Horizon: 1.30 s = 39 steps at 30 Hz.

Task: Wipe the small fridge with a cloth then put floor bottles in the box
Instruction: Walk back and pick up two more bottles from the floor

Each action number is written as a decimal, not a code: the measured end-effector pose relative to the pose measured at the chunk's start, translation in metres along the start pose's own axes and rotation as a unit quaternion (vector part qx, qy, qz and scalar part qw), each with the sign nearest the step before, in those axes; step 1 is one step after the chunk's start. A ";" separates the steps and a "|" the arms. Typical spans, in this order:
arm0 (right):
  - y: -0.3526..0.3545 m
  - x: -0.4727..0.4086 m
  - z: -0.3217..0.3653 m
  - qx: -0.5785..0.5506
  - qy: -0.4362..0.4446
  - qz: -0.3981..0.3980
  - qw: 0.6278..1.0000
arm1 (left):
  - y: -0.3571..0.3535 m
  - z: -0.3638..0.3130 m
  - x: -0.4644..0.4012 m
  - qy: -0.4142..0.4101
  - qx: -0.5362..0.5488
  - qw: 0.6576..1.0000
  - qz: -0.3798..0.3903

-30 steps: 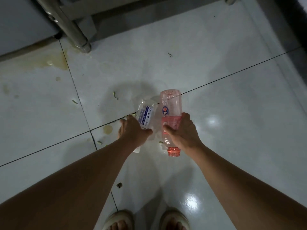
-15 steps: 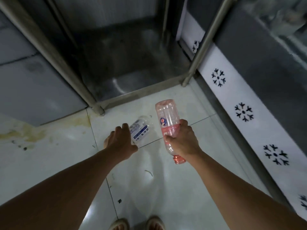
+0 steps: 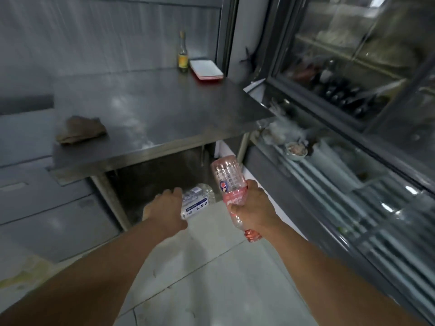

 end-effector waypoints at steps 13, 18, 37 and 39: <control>0.134 0.107 0.042 -0.010 0.031 -0.100 0.994 | 0.137 -0.084 0.077 -0.113 -0.059 0.990 -0.059; 0.148 0.177 0.036 0.000 -0.007 -0.154 0.988 | 0.156 -0.095 0.121 -0.198 -0.083 0.974 -0.067; 0.234 0.516 -0.101 0.022 -0.202 -0.319 0.926 | 0.140 -0.293 0.321 -0.458 -0.136 0.877 -0.054; 0.247 0.562 -0.133 0.037 -0.236 -0.336 0.911 | 0.130 -0.331 0.353 -0.487 -0.132 0.862 -0.050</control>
Point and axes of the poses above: each hand's wrist, its own x-axis away from the middle knuckle, its own y-axis out of the back of the hand, z = x × y, the point moved 7 cm from there along -x, towards the middle knuckle, and after that the axes turned 11 degrees about -y, right-handed, at the moved point
